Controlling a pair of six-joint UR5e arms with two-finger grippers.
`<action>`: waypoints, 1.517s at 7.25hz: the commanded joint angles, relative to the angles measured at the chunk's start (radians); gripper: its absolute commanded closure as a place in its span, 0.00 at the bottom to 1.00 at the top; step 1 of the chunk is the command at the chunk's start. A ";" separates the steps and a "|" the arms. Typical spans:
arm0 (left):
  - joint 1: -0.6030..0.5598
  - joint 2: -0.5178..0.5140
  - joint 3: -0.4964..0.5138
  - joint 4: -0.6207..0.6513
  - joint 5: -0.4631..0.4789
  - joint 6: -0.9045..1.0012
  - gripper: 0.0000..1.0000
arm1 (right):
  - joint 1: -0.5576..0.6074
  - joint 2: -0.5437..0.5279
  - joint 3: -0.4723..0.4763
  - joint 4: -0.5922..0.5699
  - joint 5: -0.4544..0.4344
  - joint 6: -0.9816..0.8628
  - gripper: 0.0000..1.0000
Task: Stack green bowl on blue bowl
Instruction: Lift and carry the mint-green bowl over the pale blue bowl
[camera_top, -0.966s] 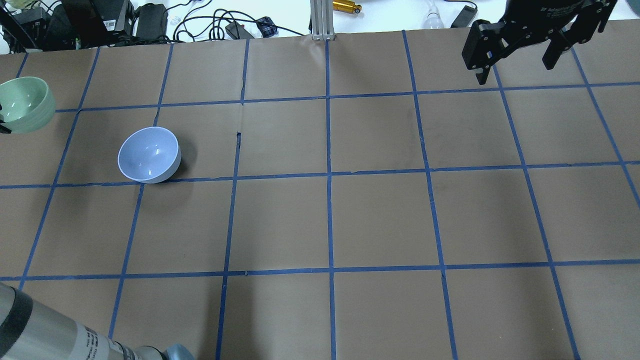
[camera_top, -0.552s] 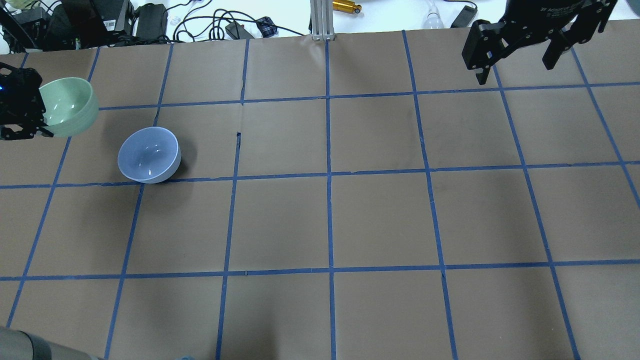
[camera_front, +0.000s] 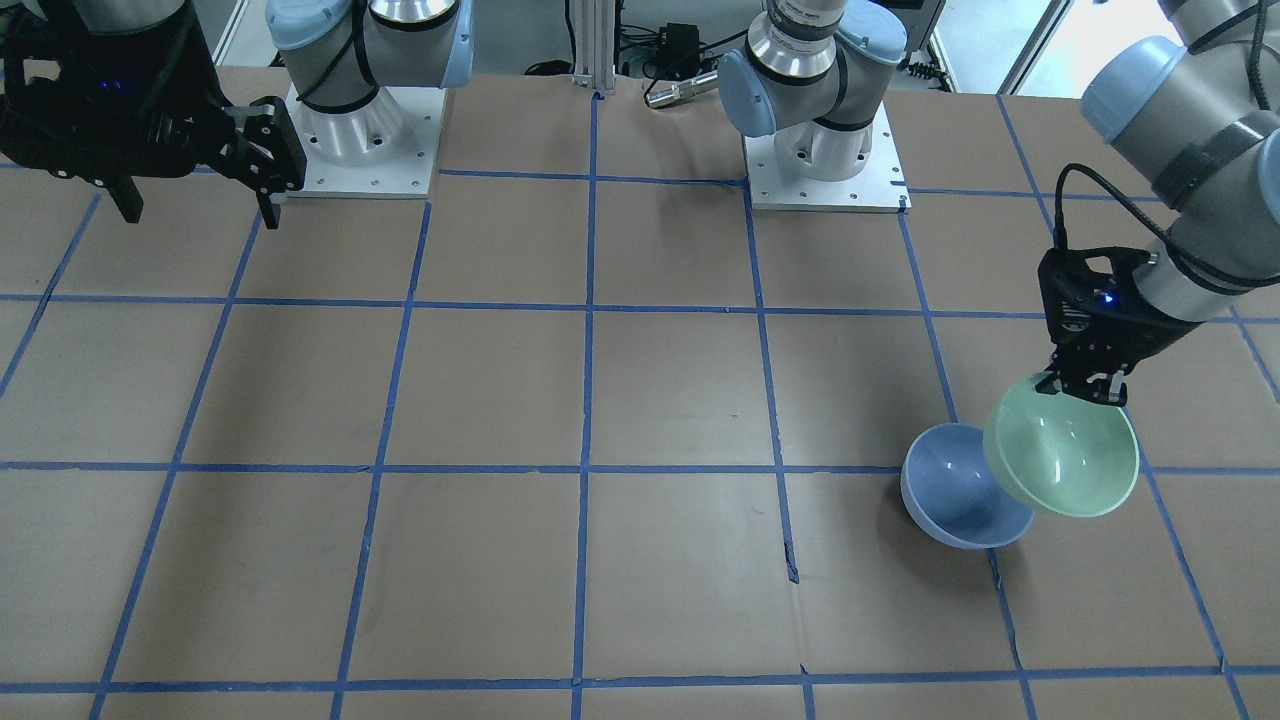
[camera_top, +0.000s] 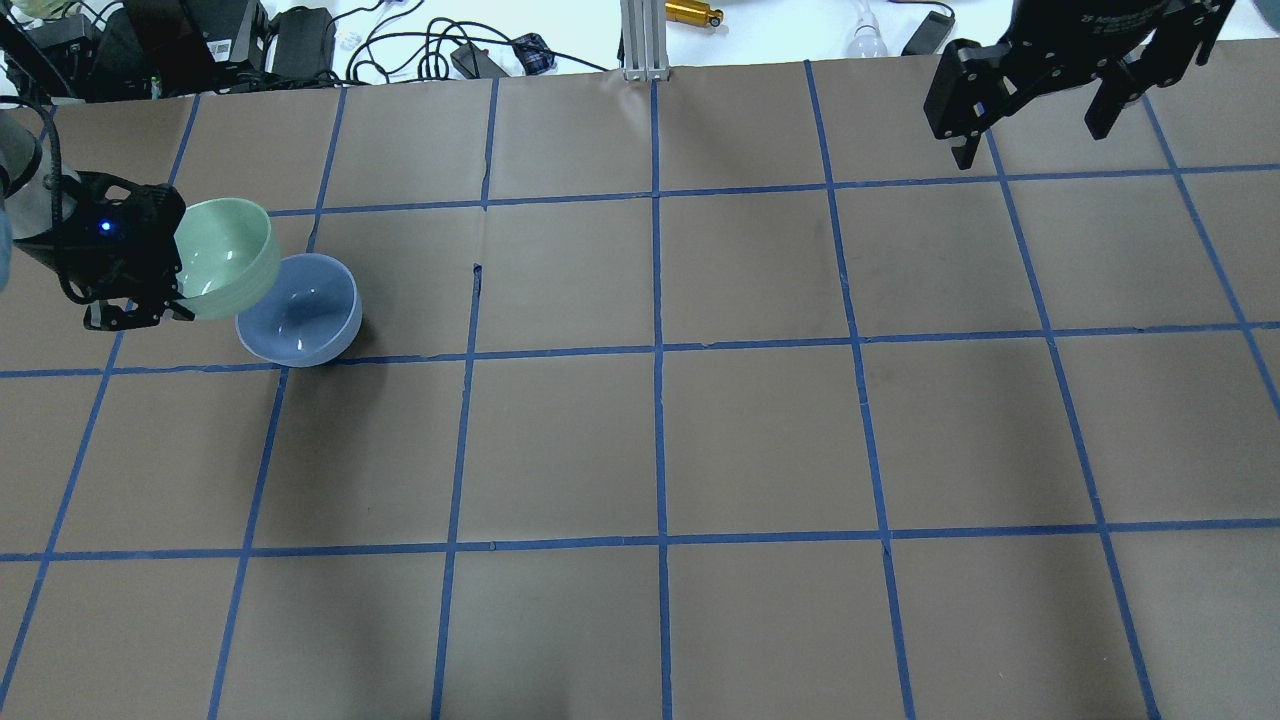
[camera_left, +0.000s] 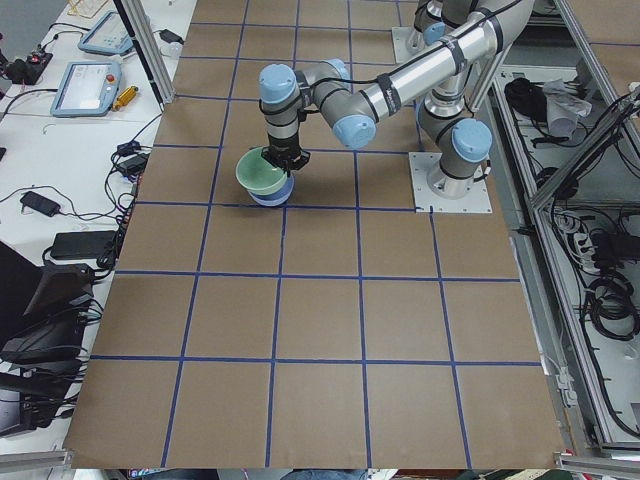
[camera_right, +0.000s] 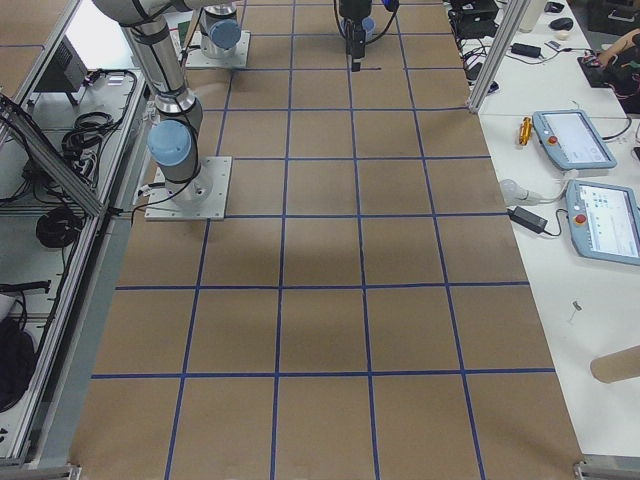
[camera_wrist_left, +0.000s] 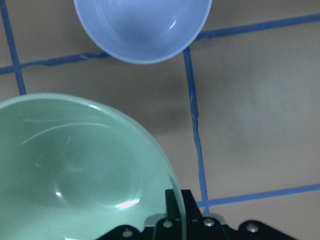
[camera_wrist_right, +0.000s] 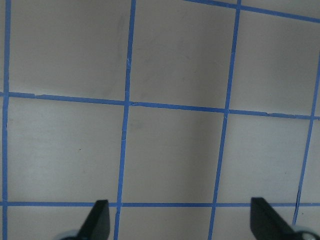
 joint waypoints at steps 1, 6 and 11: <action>-0.031 0.013 -0.057 0.058 0.000 -0.039 1.00 | 0.000 0.000 0.000 0.000 0.000 0.000 0.00; -0.068 -0.004 -0.115 0.197 0.001 -0.085 1.00 | 0.000 0.000 0.000 0.000 0.000 0.000 0.00; -0.082 0.033 -0.108 0.192 0.000 -0.245 0.00 | 0.000 0.000 0.000 0.000 0.000 0.000 0.00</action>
